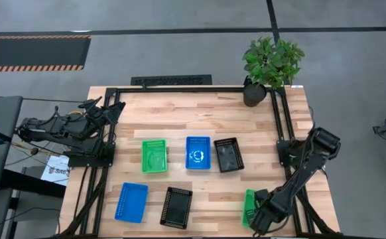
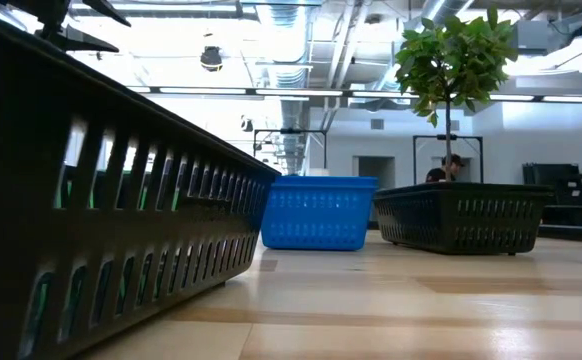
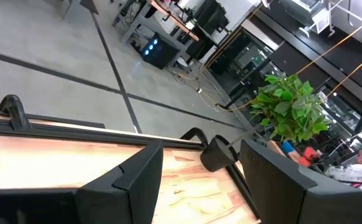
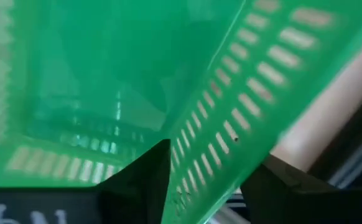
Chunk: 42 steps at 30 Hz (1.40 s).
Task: Stack baskets by color
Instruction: Stack the right green bin on top of the green bin
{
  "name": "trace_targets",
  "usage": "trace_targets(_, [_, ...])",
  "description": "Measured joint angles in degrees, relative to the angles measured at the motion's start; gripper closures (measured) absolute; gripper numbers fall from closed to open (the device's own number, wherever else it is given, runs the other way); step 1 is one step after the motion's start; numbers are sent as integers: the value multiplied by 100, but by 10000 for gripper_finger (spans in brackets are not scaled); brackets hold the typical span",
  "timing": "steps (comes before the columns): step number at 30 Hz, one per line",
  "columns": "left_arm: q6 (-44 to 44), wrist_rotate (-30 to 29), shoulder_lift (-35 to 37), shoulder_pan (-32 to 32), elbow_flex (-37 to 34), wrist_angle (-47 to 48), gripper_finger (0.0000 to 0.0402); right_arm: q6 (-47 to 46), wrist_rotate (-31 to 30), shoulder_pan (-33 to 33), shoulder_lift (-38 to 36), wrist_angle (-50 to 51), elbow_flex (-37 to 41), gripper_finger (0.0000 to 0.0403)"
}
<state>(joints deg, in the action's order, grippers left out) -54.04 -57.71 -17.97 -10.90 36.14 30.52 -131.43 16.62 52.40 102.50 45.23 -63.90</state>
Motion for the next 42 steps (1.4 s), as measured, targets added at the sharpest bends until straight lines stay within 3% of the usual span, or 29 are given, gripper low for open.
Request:
trace_targets(9, [-4, 2, 2, 0, 0, -2, 198, 148, -229, -203, 83, -367, -11, 389])
trace_targets(17, [-37, 9, 0, 0, 0, -2, 198, 410, -1369, -668, -731, 82, 4, 397])
trace_targets(22, [-33, 22, 0, 0, 0, -2, 198, 850, -2764, -1201, -1570, 166, 4, 399])
trace_targets(25, [-31, 93, 2, -1, 0, -2, 198, 1504, -3276, -1774, -1892, 19, 0, 400])
trace_targets(28, [-24, 311, 2, 0, 0, -2, 198, 2458, -3327, -2454, -2022, -350, -28, 400])
trace_targets(36, [-22, 1105, 4, 0, 0, -23, 198, 4878, -3307, -3958, -1163, -878, -1279, 400])
trace_targets(42, [-48, 1227, 4, -2, 0, -81, 198, 6040, -3153, -4418, -56, -890, -2744, 400])
